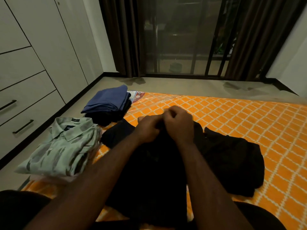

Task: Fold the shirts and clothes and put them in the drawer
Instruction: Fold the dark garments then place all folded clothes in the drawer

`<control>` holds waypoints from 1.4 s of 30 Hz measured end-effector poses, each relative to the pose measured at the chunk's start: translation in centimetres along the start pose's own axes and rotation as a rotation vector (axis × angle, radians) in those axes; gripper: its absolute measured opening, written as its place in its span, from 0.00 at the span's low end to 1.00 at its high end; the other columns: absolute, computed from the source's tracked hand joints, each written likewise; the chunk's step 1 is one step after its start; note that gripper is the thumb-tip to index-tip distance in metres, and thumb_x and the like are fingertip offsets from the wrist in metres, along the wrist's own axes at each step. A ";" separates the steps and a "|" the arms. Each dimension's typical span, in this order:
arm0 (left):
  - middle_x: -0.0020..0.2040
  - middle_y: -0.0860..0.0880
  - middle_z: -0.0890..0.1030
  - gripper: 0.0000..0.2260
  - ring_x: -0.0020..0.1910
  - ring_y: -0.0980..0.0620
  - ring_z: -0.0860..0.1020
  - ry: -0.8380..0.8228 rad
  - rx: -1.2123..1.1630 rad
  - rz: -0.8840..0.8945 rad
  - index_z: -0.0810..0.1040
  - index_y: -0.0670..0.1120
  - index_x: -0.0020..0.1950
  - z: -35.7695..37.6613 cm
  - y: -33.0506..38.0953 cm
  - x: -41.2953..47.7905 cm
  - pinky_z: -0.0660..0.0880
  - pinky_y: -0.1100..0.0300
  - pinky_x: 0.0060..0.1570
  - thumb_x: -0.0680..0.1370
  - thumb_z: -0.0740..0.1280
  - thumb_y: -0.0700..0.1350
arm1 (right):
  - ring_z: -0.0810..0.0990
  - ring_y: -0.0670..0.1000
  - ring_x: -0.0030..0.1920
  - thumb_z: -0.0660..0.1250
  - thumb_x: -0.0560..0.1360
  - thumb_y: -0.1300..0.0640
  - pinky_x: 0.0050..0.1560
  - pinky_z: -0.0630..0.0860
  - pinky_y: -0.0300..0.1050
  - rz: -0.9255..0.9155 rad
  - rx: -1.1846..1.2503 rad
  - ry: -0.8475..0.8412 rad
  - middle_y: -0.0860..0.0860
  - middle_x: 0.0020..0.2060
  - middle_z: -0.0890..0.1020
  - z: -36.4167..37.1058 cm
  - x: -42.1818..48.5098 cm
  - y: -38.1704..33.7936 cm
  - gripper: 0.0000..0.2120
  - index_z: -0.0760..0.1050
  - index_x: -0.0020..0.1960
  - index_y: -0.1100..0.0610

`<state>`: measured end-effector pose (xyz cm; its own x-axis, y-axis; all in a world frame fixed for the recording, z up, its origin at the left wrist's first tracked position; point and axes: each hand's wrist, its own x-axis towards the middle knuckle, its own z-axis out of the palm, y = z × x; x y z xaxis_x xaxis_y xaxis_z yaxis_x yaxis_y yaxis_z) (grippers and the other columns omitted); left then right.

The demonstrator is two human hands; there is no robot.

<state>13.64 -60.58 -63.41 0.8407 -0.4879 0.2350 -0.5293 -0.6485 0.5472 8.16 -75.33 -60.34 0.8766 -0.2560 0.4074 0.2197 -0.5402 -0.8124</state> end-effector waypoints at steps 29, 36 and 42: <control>0.52 0.42 0.78 0.20 0.51 0.36 0.75 0.400 0.625 -0.502 0.83 0.51 0.56 -1.3 -4.5 -9.8 0.75 0.45 0.49 0.67 0.70 0.35 | 0.82 0.58 0.50 0.66 0.77 0.59 0.44 0.78 0.47 0.476 -0.613 -0.585 0.57 0.53 0.83 -1.2 -0.7 4.0 0.11 0.82 0.57 0.59; 0.49 0.44 0.77 0.08 0.47 0.42 0.75 0.241 0.304 0.136 0.78 0.43 0.49 4.4 4.4 -8.1 0.74 0.47 0.43 0.76 0.63 0.45 | 0.79 0.57 0.45 0.70 0.78 0.58 0.36 0.71 0.43 0.498 -0.730 -0.667 0.57 0.47 0.81 -1.2 0.9 4.3 0.10 0.80 0.56 0.62; 0.48 0.49 0.76 0.11 0.43 0.48 0.77 0.080 0.320 0.065 0.76 0.48 0.55 9.6 3.6 -9.1 0.75 0.53 0.39 0.76 0.66 0.51 | 0.82 0.54 0.48 0.77 0.73 0.50 0.37 0.74 0.43 0.534 -0.852 -0.820 0.54 0.50 0.84 -1.3 1.2 5.5 0.17 0.82 0.57 0.58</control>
<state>3.02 -64.12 -71.30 0.8034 -0.4955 0.3302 -0.5809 -0.7739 0.2521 9.84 -79.62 -63.79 0.8424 -0.1974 -0.5013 -0.3099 -0.9387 -0.1511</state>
